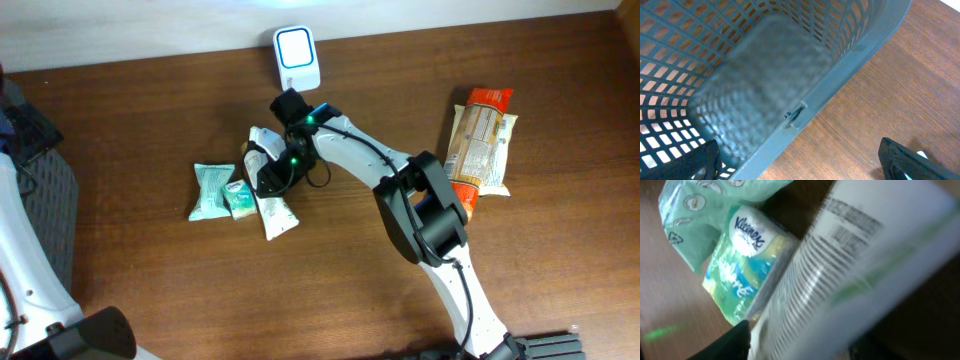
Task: Scan the item barcode
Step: 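Grasp the white tube with the right gripper, then hold the white tube up to the scanner, then place the white tube on the right side and release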
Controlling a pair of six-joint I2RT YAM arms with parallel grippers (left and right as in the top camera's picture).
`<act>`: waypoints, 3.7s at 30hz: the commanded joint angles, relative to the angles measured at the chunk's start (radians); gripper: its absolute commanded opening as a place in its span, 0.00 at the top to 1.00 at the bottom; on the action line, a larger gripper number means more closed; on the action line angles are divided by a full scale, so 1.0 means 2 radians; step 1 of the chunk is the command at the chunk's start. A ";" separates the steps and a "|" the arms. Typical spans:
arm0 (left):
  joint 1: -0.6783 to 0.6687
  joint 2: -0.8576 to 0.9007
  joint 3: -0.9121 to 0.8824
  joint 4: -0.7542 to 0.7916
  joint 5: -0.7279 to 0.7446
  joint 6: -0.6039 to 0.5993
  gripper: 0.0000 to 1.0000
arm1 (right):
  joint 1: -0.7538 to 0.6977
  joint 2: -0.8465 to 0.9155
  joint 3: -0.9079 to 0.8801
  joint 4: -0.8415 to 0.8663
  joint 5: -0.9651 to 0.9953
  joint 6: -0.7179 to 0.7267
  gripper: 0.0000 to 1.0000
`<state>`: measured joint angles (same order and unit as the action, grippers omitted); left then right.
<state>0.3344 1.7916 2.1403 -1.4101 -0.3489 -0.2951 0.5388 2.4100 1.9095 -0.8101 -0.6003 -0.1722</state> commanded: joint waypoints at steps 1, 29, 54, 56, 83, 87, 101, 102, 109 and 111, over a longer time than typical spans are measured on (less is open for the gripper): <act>0.001 -0.002 0.004 0.001 -0.003 -0.002 0.01 | 0.001 0.019 0.004 -0.001 0.026 0.008 0.73; 0.001 -0.002 0.004 0.001 -0.003 -0.001 0.01 | -0.255 -0.292 0.026 -0.180 -0.235 -0.095 0.96; 0.001 -0.002 0.004 0.001 -0.003 -0.001 0.01 | -0.064 0.023 0.321 0.103 0.462 -0.165 0.96; 0.001 -0.002 0.004 0.001 -0.003 -0.002 0.01 | -0.056 0.041 0.321 0.114 0.496 -0.194 0.96; 0.001 -0.002 0.004 0.001 -0.003 -0.002 0.01 | -0.023 0.062 0.201 0.239 0.657 -0.212 0.96; 0.001 -0.002 0.004 0.001 -0.003 -0.002 0.01 | -0.024 -0.077 0.201 0.047 0.652 -0.050 0.96; 0.001 -0.002 0.004 0.001 -0.003 -0.002 0.01 | -0.308 -0.163 0.041 -0.320 0.545 0.376 0.96; 0.001 -0.002 0.004 0.001 -0.003 -0.001 0.01 | -0.324 -0.163 0.008 -0.292 0.538 0.363 0.96; 0.001 -0.002 0.004 0.001 -0.003 -0.001 0.01 | -0.365 -0.164 -0.109 -0.190 0.505 0.285 0.55; 0.001 -0.002 0.004 0.001 -0.003 -0.001 0.01 | -0.360 -0.164 -0.068 -0.211 0.477 0.246 0.40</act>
<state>0.3344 1.7916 2.1403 -1.4094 -0.3489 -0.2951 -0.1902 2.1098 1.6802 -1.2030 0.4183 0.4252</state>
